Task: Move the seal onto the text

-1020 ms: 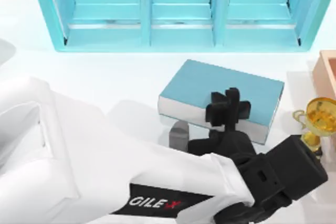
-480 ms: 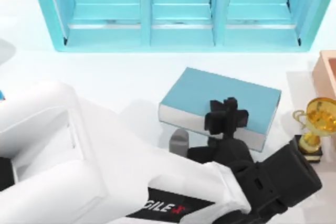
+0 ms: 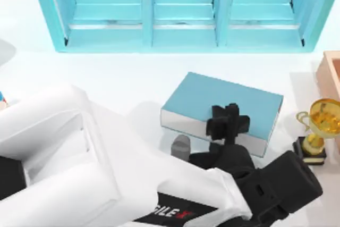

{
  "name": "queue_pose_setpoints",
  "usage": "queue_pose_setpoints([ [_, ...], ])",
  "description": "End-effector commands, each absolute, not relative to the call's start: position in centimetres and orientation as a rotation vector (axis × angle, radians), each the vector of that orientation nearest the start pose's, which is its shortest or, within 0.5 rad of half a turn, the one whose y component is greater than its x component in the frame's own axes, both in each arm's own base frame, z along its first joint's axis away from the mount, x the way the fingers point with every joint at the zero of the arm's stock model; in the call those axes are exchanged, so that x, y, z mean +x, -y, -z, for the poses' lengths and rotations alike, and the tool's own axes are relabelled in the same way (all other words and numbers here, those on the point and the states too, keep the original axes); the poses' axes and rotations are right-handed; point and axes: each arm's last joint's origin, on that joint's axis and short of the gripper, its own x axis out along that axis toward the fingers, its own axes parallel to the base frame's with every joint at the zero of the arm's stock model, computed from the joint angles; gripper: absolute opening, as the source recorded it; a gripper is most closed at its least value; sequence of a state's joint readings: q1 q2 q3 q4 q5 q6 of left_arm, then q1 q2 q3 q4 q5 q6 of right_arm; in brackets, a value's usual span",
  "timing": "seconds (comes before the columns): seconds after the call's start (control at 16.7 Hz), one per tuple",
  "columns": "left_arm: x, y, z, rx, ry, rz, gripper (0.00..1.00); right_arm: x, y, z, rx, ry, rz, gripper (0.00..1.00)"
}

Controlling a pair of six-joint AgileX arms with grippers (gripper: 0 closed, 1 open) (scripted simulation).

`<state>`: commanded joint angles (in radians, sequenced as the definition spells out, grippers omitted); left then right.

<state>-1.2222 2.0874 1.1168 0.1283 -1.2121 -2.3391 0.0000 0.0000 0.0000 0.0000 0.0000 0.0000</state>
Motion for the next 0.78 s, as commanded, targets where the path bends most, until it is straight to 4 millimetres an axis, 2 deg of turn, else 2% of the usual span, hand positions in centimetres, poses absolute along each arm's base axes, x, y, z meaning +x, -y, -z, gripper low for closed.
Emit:
queue_pose_setpoints([
  [0.66,16.49,36.10,-10.17,-1.534,-0.120,-0.301,0.98,10.57,0.12,-16.00,0.000,0.000,0.000,1.00],
  [0.78,16.49,36.10,-10.17,-1.534,-0.120,-0.301,1.00,10.57,0.12,-16.00,0.000,0.000,0.000,1.00],
])
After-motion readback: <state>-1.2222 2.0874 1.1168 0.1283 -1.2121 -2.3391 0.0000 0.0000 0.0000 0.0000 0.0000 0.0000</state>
